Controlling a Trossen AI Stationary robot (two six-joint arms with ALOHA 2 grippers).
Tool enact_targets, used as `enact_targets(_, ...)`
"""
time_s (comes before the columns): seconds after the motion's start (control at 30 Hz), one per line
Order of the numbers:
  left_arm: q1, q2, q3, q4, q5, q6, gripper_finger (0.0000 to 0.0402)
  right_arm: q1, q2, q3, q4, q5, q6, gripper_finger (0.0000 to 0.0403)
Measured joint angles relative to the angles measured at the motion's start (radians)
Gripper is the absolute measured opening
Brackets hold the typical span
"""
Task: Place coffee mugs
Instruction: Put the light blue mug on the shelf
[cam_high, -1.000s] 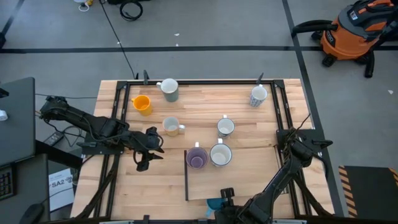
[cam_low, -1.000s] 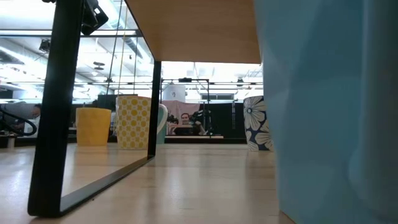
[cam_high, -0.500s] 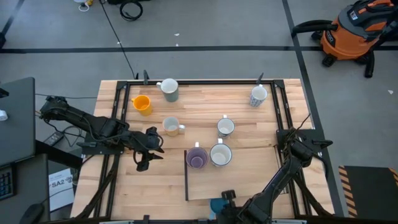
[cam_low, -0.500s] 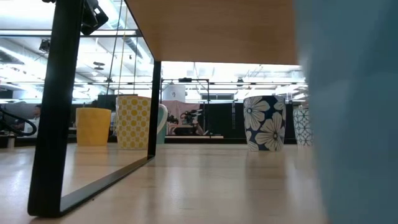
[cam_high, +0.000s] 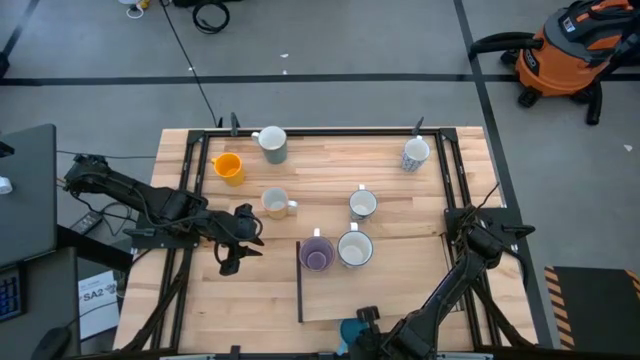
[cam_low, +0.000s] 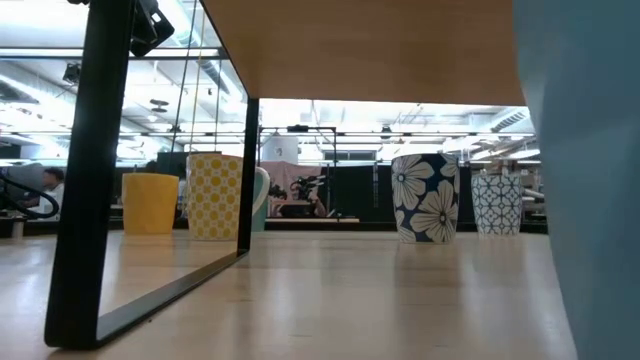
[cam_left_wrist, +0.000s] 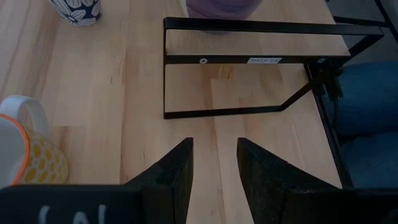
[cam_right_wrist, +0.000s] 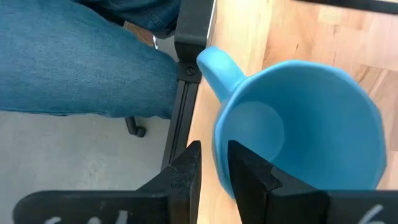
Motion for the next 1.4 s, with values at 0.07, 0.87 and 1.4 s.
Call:
enact_targets(0.07, 0.0, 0.0, 0.0, 0.0, 0.0, 0.0, 0.013, 0.0, 0.0, 0.0, 0.0, 0.017, 0.0, 0.0085)
enact_targets(0.87, 0.0, 0.0, 0.0, 0.0, 0.0, 0.0, 0.013, -0.005, -0.006, -0.064, 0.064, 0.041, -0.008, 0.0085)
enact_targets(1.4, 0.0, 0.0, 0.0, 0.0, 0.0, 0.0, 0.013, -0.006, -0.003, -0.065, 0.074, 0.048, -0.001, 0.0018)
